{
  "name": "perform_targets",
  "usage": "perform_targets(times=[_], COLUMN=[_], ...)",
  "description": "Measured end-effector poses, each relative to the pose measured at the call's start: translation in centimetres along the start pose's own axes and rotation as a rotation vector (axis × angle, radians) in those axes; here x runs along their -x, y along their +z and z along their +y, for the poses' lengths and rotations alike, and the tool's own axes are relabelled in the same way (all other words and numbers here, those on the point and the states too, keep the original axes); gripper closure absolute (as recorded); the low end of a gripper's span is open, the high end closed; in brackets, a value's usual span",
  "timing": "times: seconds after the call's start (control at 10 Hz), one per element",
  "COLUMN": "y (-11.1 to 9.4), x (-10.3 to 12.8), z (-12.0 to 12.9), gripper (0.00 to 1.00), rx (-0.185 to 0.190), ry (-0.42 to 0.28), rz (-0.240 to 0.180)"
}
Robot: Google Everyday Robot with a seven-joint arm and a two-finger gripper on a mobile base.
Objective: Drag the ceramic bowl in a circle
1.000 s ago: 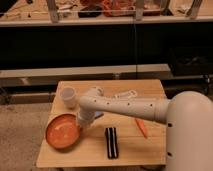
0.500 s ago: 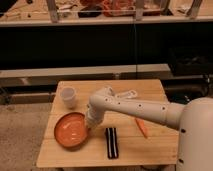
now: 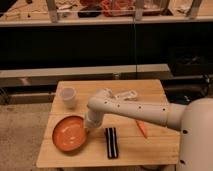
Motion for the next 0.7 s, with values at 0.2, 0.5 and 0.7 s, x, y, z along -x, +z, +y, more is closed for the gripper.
perform_targets(times=[0.2, 0.5, 0.7], y=[0.8, 0.9, 1.0], x=[0.4, 0.2, 0.0], z=[-1.9, -2.6, -2.8], gripper=[0.97, 0.97, 0.97], rx=[0.005, 0.002, 0.000], ry=[-0.037, -0.042, -0.039], rz=[-0.001, -0.005, -0.007])
